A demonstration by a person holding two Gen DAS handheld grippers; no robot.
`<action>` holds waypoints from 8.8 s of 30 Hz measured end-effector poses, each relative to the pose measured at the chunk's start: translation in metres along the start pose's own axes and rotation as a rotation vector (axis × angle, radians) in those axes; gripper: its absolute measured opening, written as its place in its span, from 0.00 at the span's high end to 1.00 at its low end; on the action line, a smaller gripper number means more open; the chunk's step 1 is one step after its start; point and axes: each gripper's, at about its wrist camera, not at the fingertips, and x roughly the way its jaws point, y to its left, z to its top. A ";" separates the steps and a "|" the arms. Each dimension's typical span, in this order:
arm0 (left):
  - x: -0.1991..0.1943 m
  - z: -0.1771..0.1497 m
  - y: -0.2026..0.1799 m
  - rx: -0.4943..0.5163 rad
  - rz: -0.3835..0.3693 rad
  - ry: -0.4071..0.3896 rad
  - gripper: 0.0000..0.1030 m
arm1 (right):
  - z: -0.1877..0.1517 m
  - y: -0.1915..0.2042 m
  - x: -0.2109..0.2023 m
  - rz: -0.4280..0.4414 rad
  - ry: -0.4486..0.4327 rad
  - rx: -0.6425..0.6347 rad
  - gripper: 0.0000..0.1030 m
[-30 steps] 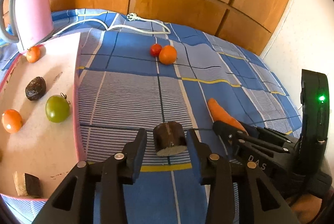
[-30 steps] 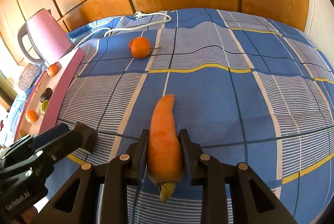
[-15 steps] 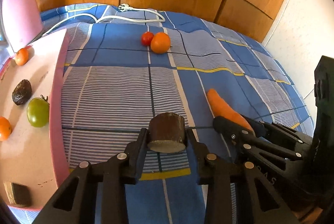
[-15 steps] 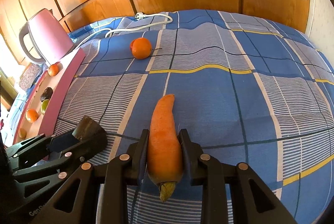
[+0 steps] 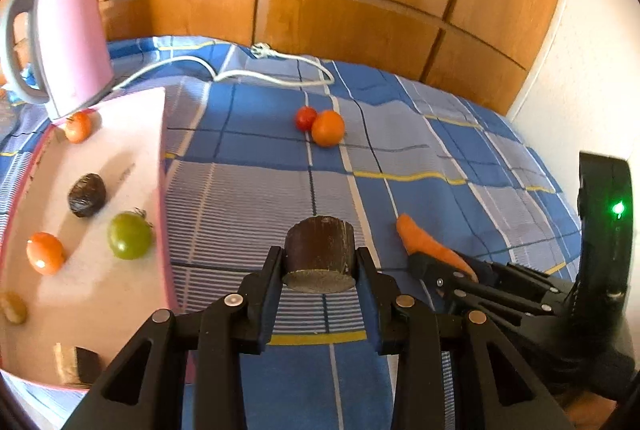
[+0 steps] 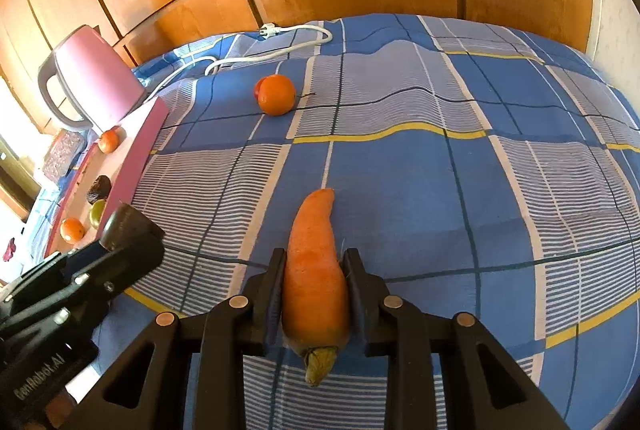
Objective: Organize fruits
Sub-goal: 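Carry the cylinder piece into the tray and open the left tool while the right tool carries the carrot, then lower the carrot into the tray and open the right tool, then withdraw both tools from the tray toward the red tomato and orange, then grasp the orange with the right tool while the left tool grasps the red tomato, then lift the orange with the right tool while the left tool lifts the tomato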
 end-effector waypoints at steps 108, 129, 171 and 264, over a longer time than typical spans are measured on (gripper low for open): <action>-0.045 0.005 0.093 -0.184 0.262 -0.092 0.53 | 0.028 0.092 0.012 0.136 0.024 -0.105 0.62; -0.016 0.016 0.046 -0.076 0.192 -0.044 0.53 | 0.032 0.039 0.016 0.071 0.028 0.002 0.62; 0.040 0.045 0.047 -0.110 0.145 0.022 0.53 | 0.118 0.046 0.102 -0.081 -0.014 -0.123 0.68; 0.055 -0.010 -0.009 -0.038 -0.005 0.069 0.76 | -0.002 -0.022 -0.001 -0.105 -0.043 -0.089 0.70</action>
